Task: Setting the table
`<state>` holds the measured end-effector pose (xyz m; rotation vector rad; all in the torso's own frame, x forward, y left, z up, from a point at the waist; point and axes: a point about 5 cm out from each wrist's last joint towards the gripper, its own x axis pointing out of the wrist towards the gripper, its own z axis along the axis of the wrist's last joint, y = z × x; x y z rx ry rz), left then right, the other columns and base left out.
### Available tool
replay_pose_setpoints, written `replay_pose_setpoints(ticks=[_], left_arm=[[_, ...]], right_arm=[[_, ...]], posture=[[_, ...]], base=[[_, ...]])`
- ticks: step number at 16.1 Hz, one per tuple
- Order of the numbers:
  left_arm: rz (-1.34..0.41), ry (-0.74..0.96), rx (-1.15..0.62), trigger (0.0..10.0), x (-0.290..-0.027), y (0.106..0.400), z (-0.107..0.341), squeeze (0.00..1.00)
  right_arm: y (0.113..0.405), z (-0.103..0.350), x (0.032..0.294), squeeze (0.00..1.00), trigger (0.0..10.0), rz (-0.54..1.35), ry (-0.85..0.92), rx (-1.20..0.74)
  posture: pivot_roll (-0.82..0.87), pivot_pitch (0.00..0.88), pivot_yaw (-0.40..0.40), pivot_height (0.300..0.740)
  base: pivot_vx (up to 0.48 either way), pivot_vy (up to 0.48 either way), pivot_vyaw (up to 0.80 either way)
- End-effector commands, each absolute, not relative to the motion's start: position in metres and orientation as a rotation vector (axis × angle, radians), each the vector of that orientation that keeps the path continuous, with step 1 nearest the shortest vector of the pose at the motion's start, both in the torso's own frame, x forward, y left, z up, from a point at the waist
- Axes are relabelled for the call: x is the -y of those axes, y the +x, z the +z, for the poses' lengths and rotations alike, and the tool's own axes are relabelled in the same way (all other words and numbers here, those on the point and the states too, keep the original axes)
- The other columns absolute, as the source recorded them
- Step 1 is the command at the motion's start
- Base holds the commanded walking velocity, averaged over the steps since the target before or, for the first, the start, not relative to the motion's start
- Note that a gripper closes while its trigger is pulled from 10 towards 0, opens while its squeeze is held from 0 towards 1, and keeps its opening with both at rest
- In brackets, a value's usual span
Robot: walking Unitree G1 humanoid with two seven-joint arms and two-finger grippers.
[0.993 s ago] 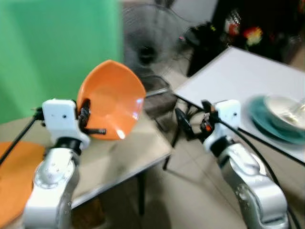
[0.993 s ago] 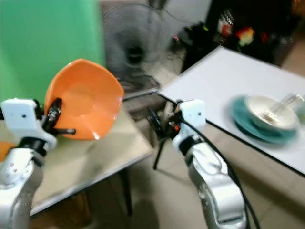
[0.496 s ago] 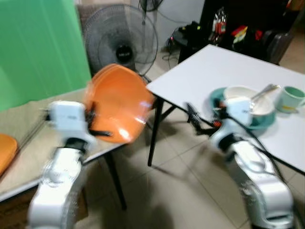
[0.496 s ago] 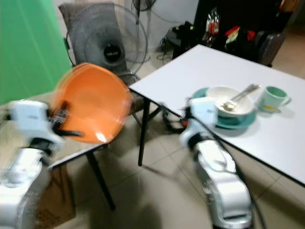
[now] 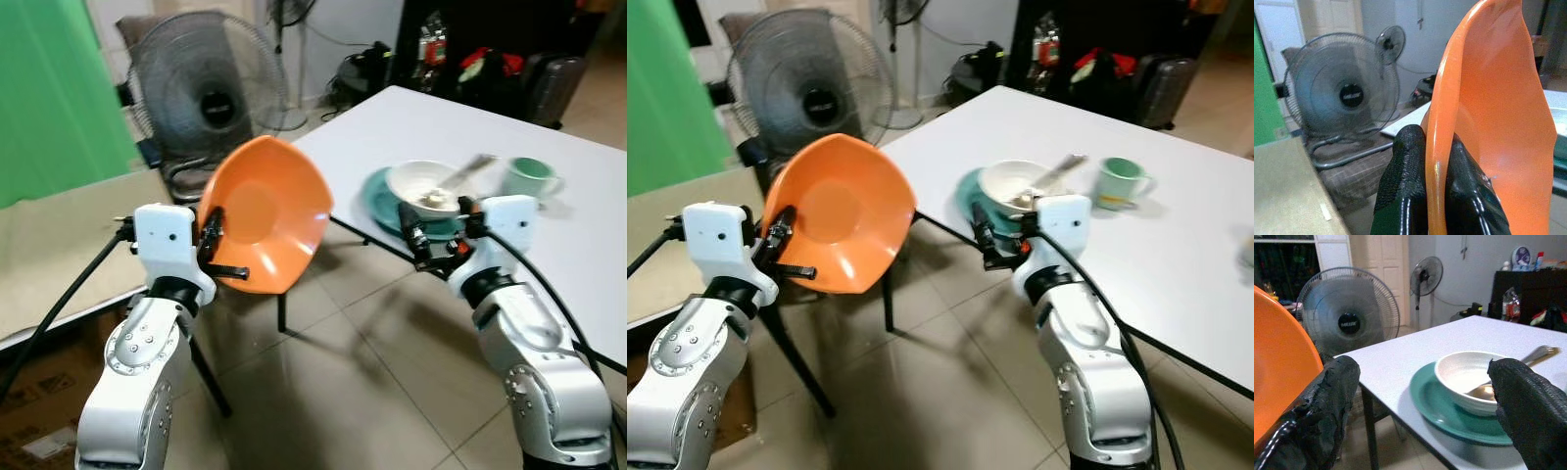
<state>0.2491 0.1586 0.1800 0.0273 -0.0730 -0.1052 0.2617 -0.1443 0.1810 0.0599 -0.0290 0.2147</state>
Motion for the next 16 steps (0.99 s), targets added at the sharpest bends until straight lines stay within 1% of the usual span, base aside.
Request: replay_pose_setpoints(ticks=[1,6,13,14,16], left_arm=[[-0.084,0.041,0.104,10.0,-0.1652,0.2492,0.186,0.0],[-0.109,0.045,0.095,10.0,-0.1608,0.2506,0.1843,0.0],[-0.1,0.049,0.1,10.0,-0.1608,0.2505,0.1839,0.0],[-0.102,0.051,0.106,10.0,-0.161,0.2506,0.1856,0.0],[-0.104,0.034,0.097,10.0,-0.1622,0.252,0.1843,0.0]], right_arm=[[0.2613,0.1828,0.1395,0.0,10.0,0.226,0.067,0.031],[0.2581,0.1815,0.1434,0.0,10.0,0.21,0.065,0.019],[0.2593,0.1784,0.1424,0.0,10.0,0.221,0.085,-0.002],[0.2617,0.1791,0.1393,0.0,10.0,0.231,0.107,-0.006],[0.2646,0.1811,0.1352,0.0,10.0,0.248,0.118,-0.005]], posture=[[-0.13,0.0,0.02,0.74],[-0.14,0.0,0.023,0.74],[-0.11,0.0,-0.004,0.74],[-0.11,0.0,-0.006,0.74],[-0.11,0.0,-0.006,0.74]], base=[[0.0,-0.315,0.0],[0.0,-0.312,0.0],[0.0,-0.312,0.0],[0.0,-0.244,0.0],[0.0,0.0,0.0]])
